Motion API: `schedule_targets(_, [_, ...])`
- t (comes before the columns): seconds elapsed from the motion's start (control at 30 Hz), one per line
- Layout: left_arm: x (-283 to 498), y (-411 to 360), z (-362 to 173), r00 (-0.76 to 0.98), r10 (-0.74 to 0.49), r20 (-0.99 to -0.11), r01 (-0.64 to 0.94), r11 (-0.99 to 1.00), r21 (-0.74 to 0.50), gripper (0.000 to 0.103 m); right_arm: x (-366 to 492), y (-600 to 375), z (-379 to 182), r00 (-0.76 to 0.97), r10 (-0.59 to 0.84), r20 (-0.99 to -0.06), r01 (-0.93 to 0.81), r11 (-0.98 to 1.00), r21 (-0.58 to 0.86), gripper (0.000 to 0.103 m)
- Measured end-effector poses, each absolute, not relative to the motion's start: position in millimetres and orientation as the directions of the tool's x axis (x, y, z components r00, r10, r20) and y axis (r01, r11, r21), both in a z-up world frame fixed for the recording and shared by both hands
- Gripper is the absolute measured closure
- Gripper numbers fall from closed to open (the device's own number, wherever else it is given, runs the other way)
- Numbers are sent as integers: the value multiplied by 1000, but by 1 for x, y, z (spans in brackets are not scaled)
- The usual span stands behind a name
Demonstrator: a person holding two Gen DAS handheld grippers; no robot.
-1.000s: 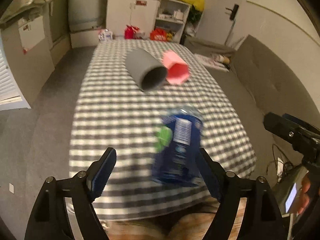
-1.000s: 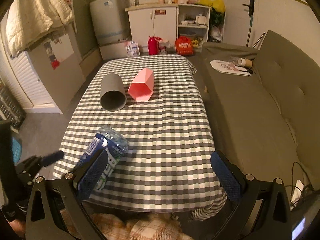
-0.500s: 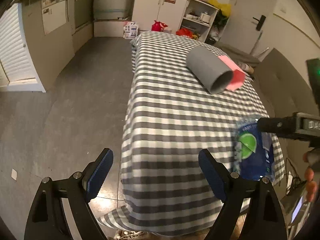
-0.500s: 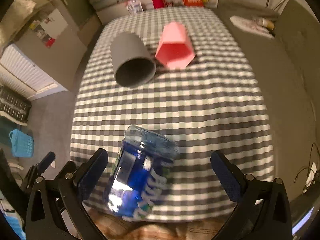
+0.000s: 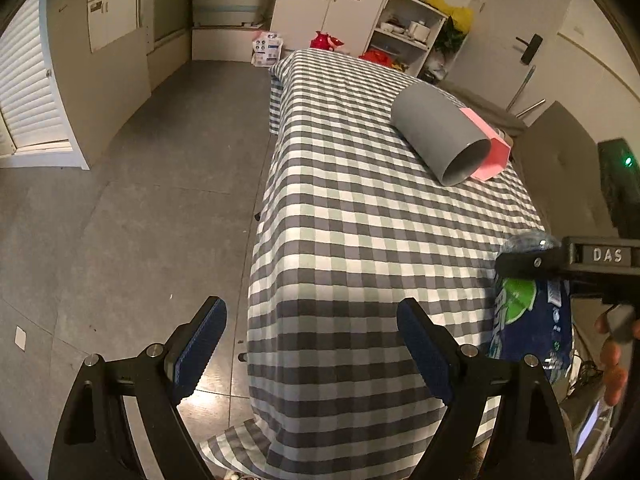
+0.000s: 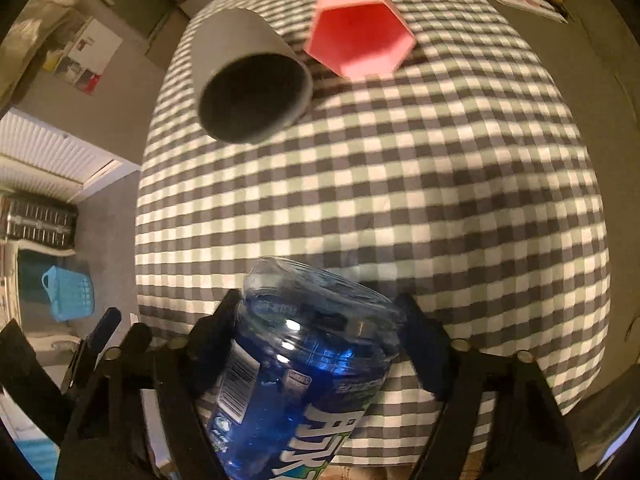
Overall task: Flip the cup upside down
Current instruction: 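Grasp the bottle with the right gripper while the left gripper releases it, then rotate the bottle upright with the right gripper and lower it to the table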
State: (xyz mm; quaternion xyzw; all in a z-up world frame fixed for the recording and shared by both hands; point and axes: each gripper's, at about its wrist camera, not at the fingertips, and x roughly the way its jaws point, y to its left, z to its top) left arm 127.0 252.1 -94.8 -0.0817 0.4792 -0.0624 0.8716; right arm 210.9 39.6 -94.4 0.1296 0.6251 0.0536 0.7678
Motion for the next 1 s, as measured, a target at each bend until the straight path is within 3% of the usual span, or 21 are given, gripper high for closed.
schedule_targets(0.2, [127, 250, -94, 533, -170, -829, 13, 981, -193, 13, 213, 38, -59, 361, 250, -898, 7, 963, 271, 29])
schedule_targets(0.53, [127, 240, -96, 519, -158, -840, 8, 984, -180, 13, 183, 61, -25, 671, 47, -740, -171, 981, -93, 29])
schedule_targets(0.8, [126, 229, -95, 513, -147, -846, 17, 987, -161, 13, 166, 61, -29, 694, 68, -717, -211, 971, -112, 29])
schedule_targets(1.0, [127, 222, -97, 506, -146, -850, 19, 987, -159, 13, 181, 65, -29, 632, 72, -771, -234, 967, -102, 29])
